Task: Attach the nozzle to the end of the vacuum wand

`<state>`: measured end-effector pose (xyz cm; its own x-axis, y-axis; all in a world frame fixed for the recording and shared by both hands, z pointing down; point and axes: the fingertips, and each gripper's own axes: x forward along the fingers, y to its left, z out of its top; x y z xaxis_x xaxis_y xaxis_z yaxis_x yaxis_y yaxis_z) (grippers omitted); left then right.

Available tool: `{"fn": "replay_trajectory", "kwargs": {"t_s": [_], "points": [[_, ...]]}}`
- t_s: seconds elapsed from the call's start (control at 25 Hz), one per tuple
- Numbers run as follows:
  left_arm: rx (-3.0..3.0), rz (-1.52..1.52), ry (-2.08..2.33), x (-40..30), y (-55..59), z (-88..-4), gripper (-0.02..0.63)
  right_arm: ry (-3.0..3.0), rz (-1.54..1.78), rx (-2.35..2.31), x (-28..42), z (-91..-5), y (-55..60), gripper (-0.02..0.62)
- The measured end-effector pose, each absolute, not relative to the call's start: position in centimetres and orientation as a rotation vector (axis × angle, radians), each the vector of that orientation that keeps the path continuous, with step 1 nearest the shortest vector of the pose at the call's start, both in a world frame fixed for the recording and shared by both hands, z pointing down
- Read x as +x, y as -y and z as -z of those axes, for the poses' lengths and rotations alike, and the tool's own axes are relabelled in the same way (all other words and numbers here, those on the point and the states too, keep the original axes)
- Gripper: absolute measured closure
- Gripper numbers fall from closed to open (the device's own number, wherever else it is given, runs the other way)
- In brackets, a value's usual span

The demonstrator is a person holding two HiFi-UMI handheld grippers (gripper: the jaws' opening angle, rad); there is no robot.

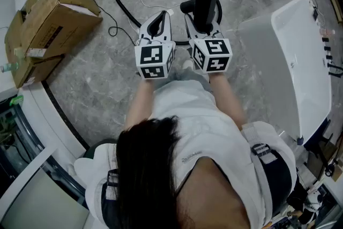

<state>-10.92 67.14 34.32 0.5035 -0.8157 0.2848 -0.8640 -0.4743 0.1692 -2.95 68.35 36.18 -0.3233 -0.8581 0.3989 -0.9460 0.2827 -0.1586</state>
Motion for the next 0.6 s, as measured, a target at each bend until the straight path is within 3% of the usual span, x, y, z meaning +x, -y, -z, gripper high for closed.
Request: {"fn": "replay_trajectory", "kwargs": {"t_s": [0.6], "points": [[2.446,-0.215,1.374,-15.1,-63.9,-35.3,0.604,2.323,-0.542,1.695,-6.6,-36.3,-65.8,0.489]]}}
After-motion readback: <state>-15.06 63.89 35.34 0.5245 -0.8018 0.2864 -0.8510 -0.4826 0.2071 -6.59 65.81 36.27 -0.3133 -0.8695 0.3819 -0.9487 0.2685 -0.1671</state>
